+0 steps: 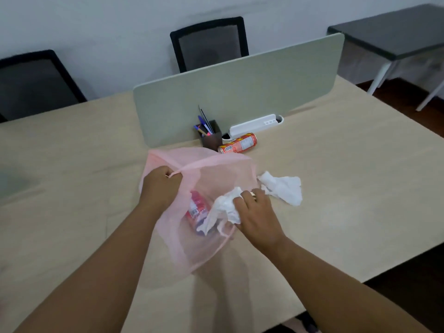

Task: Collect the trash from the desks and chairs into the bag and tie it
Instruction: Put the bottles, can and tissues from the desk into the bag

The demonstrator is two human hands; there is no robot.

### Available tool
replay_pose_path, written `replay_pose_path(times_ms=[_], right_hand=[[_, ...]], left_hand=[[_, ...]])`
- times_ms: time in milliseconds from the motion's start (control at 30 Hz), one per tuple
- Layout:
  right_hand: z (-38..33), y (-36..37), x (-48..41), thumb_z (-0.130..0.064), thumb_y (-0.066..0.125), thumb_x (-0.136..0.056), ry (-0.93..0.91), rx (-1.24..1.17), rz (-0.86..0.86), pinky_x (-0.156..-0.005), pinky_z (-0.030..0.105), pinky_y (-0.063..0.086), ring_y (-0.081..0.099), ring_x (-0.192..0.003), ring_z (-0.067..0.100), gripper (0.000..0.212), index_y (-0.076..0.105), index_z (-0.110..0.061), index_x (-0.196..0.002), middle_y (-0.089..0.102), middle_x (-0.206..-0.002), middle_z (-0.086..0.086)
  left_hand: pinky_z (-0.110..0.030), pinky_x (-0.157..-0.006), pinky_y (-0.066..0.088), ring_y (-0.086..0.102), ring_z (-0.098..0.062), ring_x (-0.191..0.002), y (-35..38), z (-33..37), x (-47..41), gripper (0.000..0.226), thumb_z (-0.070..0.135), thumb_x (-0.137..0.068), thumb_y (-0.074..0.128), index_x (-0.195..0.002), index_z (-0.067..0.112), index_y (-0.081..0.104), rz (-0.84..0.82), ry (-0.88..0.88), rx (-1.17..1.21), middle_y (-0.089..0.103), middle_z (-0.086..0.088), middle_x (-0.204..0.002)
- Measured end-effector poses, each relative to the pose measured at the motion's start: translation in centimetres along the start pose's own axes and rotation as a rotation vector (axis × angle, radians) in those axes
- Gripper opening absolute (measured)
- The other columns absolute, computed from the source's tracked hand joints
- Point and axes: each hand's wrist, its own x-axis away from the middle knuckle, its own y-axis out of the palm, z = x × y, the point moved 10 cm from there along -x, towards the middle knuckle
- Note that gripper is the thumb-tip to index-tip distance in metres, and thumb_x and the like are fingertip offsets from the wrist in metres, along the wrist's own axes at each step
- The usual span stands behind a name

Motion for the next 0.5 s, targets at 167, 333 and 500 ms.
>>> replay_pose_path(times_ms=[167, 333, 500], right_hand=[[-5.5, 3.3, -4.6, -0.042, 0.068, -0.07, 0.064, -0.096, -0.224, -0.083, 0.05, 0.049, 0.05, -0.114, 0.048, 0.056, 0.054, -0.022, -0.121, 0.058, -0.122, 0.015], [-2.8, 7.5, -3.9, -0.064, 0.058, -0.079, 0.166, -0.268, -0.557, -0.116, 0.058, 0.007, -0.009, -0.146, 0.042, 0.088, 0.013, -0.041, -0.151, -0.001, -0.163, 0.001], [1.5, 6.1, -1.9, -0.061, 0.063, -0.077, 0.246, -0.26, -0.433, -0.112, 0.045, 0.028, 0.029, -0.137, 0.033, 0.075, 0.038, -0.034, -0.142, 0.037, -0.149, 0.004]], left_hand=[[-0.031, -0.057, 0.038, 0.058, -0.03, -0.072, -2.0, -2.5, 0.6, 0.022, 0.022, -0.086, 0.057, -0.072, 0.006, 0.063, 0.003, -0.005, 0.078, 0.066, -0.012, -0.073], [-0.029, -0.054, 0.038, 0.052, -0.026, -0.066, -0.9, -1.5, 0.8, 0.023, 0.021, -0.085, 0.055, -0.075, 0.003, 0.063, -0.028, -0.02, 0.133, 0.066, -0.014, -0.075], [-0.029, -0.055, 0.038, 0.052, -0.026, -0.066, -0.8, -2.3, 0.0, 0.021, 0.02, -0.084, 0.055, -0.076, 0.003, 0.063, -0.052, -0.026, 0.163, 0.066, -0.016, -0.077]])
